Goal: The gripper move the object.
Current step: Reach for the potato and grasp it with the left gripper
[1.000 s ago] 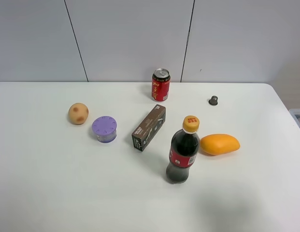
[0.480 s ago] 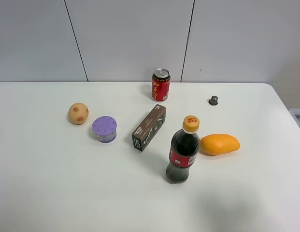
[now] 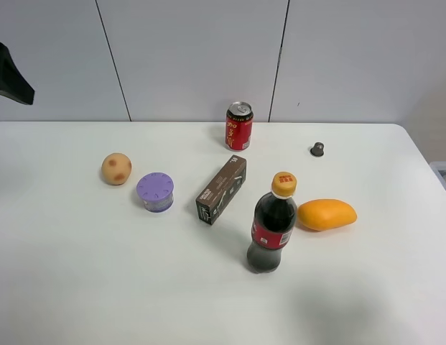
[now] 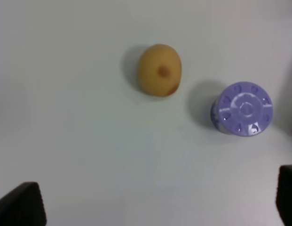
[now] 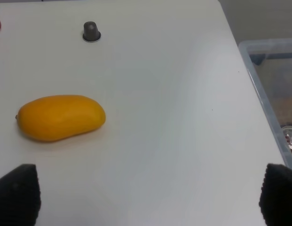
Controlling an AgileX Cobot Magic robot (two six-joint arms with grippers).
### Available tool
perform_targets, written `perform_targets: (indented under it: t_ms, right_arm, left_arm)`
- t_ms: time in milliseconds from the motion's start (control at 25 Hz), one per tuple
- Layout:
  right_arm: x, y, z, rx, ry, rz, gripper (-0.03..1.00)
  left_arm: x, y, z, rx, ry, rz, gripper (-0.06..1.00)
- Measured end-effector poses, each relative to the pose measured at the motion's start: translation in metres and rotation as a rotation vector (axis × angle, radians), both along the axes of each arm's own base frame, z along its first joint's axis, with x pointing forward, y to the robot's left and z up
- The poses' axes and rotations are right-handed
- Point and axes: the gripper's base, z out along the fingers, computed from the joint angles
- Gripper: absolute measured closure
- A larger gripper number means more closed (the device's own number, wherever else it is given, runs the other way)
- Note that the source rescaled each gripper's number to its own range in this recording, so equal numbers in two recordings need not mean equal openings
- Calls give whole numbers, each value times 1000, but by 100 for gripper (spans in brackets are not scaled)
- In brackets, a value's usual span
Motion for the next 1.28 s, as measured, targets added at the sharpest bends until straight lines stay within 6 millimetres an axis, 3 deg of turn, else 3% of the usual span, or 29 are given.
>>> perform_targets:
  t_ms: [600,840,1040,1280]
  right_arm:
    - [0,0,0,0,0,0,-3]
    - [0,0,0,0,0,0,-3]
    - [0,0,0,0,0,0,-3]
    - [0,0,0,0,0,0,-3]
  left_arm:
    - [81,-4,-90,-58,155,1,-6]
    - [107,-25,-138,-29,205,-71,-6]
    - [123,-42,-171,-12,201,-105,-6]
    - [133,-45,-200,-6,214,-97,-6]
